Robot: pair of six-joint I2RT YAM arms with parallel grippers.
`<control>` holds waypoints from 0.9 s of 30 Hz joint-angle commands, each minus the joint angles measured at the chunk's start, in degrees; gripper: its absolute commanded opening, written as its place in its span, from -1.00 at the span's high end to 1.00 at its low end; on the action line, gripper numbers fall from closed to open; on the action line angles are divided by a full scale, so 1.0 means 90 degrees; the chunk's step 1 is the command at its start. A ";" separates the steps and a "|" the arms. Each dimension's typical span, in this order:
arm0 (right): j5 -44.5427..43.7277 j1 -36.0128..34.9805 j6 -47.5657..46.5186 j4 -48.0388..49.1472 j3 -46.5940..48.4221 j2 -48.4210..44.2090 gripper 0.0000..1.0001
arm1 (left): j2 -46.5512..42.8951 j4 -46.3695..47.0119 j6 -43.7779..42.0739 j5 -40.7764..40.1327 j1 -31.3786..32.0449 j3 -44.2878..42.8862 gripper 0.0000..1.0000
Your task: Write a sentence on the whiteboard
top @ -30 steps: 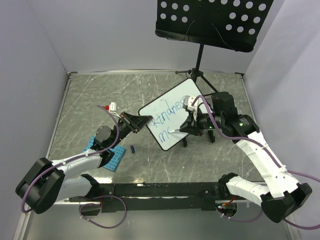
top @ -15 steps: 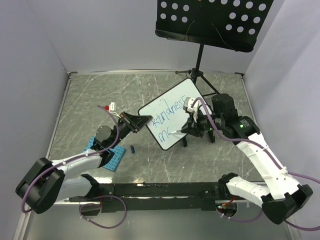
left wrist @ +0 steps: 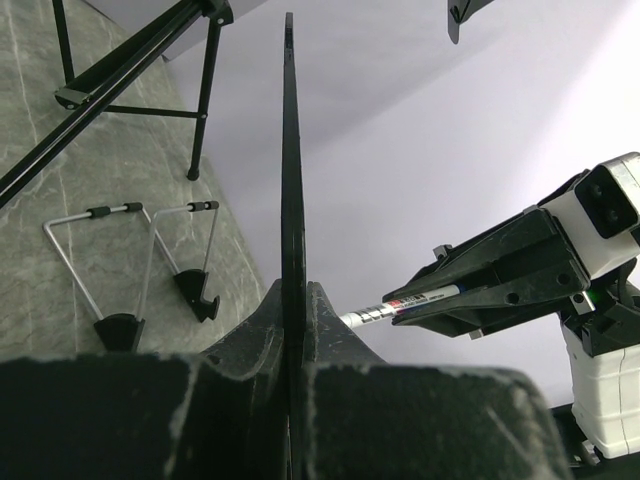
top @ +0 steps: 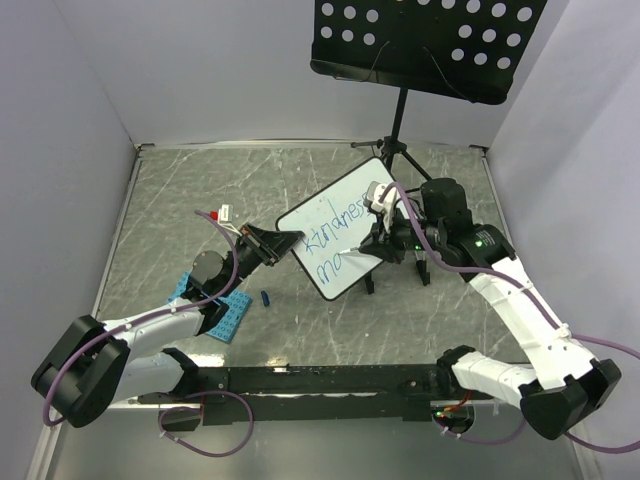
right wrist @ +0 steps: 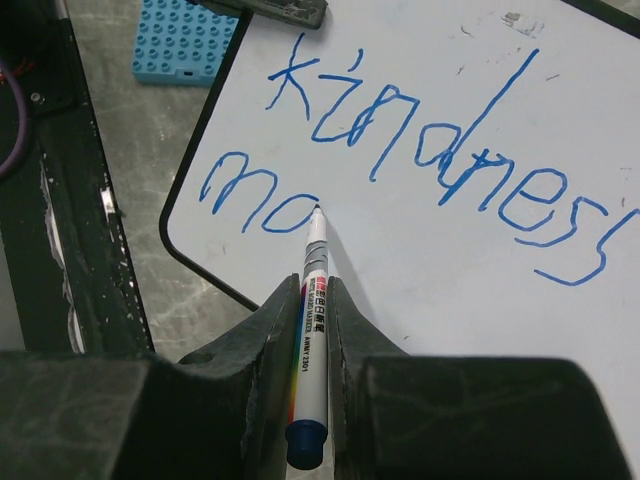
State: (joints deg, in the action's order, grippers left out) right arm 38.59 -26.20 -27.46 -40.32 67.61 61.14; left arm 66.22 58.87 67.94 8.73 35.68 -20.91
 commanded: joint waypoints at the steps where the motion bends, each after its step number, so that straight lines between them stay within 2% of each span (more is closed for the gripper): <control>1: -0.0088 0.0040 0.0073 0.0241 0.0270 0.0110 1.00 | -0.0277 0.1320 0.0293 0.0084 0.0010 -0.0216 0.98; 19: -0.0127 0.0264 -0.0181 -0.0277 -0.0345 -0.0417 1.00 | -0.0267 0.1301 0.0293 0.0084 -0.0127 -0.0236 0.98; 27: 0.0419 0.0381 0.0063 0.0007 0.0103 -0.0397 1.00 | -0.0180 0.1291 0.0293 0.0153 -0.0136 -0.0255 0.98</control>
State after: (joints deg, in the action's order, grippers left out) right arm 39.29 -23.24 -27.99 -42.09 65.21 58.30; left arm 66.19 58.92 68.01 9.19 34.59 -20.88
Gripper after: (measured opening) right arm 0.205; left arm 0.064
